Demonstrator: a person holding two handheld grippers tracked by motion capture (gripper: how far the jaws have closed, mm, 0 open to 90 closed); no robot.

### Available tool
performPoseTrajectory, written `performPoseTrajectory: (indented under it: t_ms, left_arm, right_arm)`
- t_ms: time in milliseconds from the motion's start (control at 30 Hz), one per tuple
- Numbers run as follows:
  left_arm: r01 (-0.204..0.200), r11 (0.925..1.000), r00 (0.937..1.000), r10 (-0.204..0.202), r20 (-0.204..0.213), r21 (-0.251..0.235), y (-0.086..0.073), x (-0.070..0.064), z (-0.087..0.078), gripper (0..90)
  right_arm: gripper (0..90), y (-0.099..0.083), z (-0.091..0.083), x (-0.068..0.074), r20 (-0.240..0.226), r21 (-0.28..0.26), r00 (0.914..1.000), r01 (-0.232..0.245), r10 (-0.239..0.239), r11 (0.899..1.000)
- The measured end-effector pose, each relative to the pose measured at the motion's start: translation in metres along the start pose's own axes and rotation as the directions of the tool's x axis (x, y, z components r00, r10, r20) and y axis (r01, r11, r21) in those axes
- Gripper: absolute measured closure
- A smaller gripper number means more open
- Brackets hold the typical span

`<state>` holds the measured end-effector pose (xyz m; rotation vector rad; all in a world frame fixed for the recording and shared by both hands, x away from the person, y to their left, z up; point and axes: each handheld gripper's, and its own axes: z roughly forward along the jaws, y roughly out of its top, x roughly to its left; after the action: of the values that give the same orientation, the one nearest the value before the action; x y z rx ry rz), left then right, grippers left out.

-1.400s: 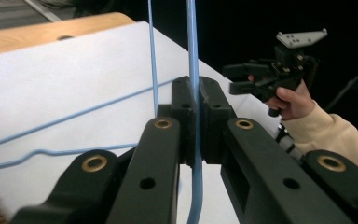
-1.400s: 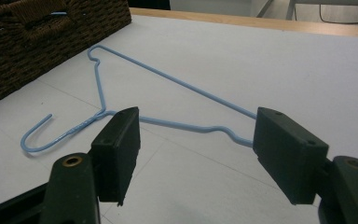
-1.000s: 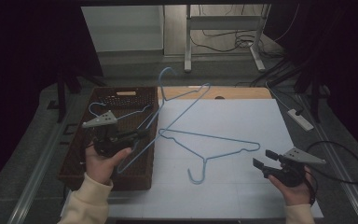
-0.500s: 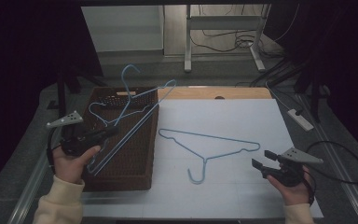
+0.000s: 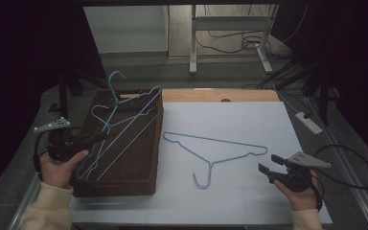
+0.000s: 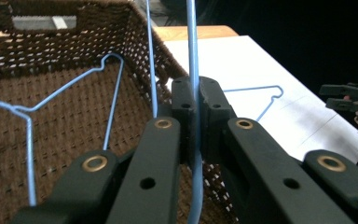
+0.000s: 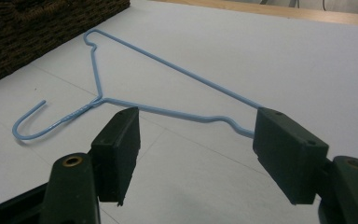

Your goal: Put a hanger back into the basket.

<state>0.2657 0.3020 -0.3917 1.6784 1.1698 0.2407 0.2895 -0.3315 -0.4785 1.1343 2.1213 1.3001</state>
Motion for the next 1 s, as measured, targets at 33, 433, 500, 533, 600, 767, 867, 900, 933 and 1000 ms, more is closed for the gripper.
performPoseTrajectory:
  t_ms: [33,433,500,533,600,767,867,900,933,1000]
  left_arm:
    - [0.001,1.0000,1.0000,-0.001,-0.004,0.003,-0.001,0.001,0.000,86.5]
    - [0.023,0.9994,0.9997,-0.023,0.001,0.026,-0.006,0.012,0.006,86.5]
    - [0.022,0.9995,0.9998,-0.022,0.000,0.023,-0.006,0.012,0.004,86.5]
    - [0.021,0.9995,0.9998,-0.021,-0.003,0.022,-0.006,0.013,0.001,86.5]
    - [0.022,0.9995,0.9997,-0.021,-0.012,0.021,-0.007,0.014,-0.002,86.5]
    - [0.029,0.9980,0.9993,-0.028,-0.024,0.056,-0.011,0.019,0.000,86.5]
    - [0.039,0.9959,0.9991,-0.038,-0.020,0.081,-0.012,0.023,0.008,86.5]
    - [0.042,0.9951,0.9990,-0.041,-0.018,0.090,-0.012,0.024,0.011,86.5]
    - [0.043,0.9937,0.9990,-0.042,-0.015,0.103,-0.012,0.025,0.015,86.5]
    - [0.042,0.9915,0.9991,-0.041,-0.012,0.123,-0.011,0.026,0.023,86.5]
  right_arm:
    - [32.7,0.000,0.000,0.000,0.000,0.002,1.0000,0.002,-0.002,1.000]
    - [32.7,0.000,0.001,0.001,0.005,0.009,1.0000,0.008,-0.008,1.000]
    - [32.7,0.000,0.001,0.001,0.005,0.009,1.0000,0.008,-0.009,1.000]
    - [32.8,0.000,0.001,0.001,0.005,0.008,1.0000,0.008,-0.008,1.000]
    - [32.7,0.000,0.001,0.001,0.006,0.008,1.0000,0.007,-0.008,1.000]
    - [32.9,0.000,0.003,0.001,0.006,0.014,0.9999,0.011,-0.011,1.000]
    - [32.9,0.000,0.003,0.002,0.005,0.016,0.9999,0.013,-0.013,1.000]
    - [32.9,0.000,0.003,0.002,0.005,0.016,0.9999,0.013,-0.013,1.000]
    - [32.9,0.000,0.003,0.002,0.005,0.017,0.9999,0.013,-0.013,1.000]
    - [32.9,0.000,0.004,0.002,0.006,0.018,0.9999,0.013,-0.014,1.000]
